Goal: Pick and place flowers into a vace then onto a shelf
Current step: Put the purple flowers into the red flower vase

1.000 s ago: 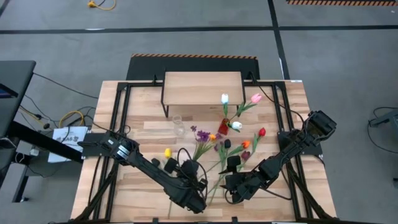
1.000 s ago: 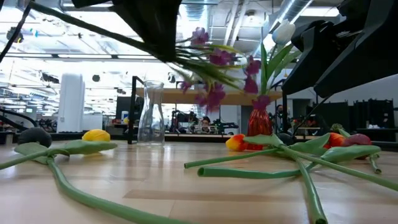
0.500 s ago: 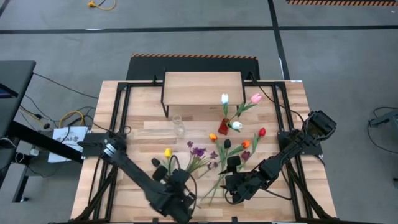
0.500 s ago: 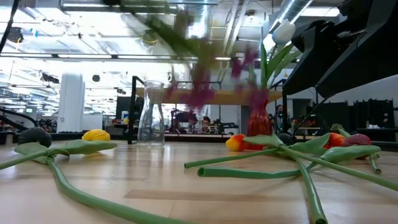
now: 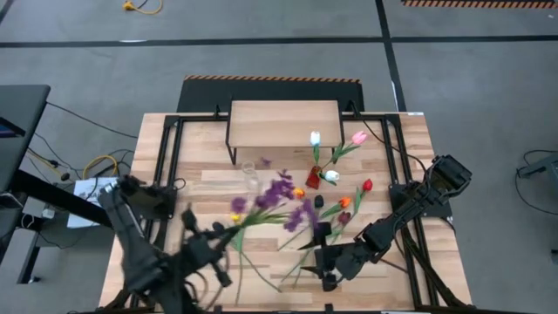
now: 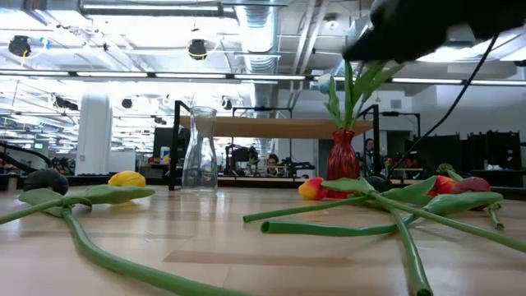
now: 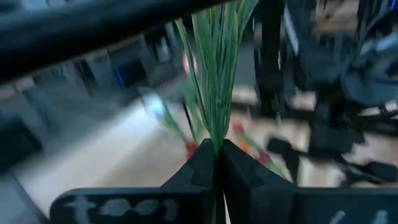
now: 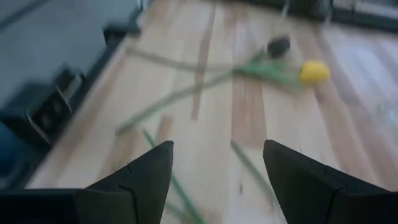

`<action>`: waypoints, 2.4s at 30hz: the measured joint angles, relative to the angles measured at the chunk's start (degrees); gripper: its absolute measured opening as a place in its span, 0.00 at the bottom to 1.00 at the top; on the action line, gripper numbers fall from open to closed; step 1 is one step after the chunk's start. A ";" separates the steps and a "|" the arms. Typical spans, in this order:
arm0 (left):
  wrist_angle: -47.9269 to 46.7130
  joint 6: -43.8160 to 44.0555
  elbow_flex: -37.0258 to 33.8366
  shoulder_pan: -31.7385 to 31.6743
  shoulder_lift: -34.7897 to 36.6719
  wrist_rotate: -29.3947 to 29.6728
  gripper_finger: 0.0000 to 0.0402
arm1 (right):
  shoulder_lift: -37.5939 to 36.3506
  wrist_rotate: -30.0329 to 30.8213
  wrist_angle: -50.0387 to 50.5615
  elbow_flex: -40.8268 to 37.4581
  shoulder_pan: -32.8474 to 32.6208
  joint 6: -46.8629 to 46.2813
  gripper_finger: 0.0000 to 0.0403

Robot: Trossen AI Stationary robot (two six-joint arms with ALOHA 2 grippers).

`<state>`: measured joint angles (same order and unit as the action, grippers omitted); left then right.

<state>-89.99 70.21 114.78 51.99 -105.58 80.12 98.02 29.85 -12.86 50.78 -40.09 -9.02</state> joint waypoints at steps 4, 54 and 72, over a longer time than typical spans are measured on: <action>0.01 -1.76 -9.07 0.42 6.57 6.01 0.00 | 0.00 0.05 -7.59 0.00 1.02 3.24 0.61; 128.50 -80.69 -85.86 -30.56 57.09 -78.24 0.00 | -10.56 -11.80 -18.18 3.26 15.89 20.95 0.61; 132.62 -85.06 -89.83 -30.93 54.66 -80.35 0.01 | 6.43 -18.03 -33.88 14.09 22.88 24.16 0.61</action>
<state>42.64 -14.85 24.95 21.06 -50.92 -0.23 104.45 11.81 -46.75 64.87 -17.21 15.14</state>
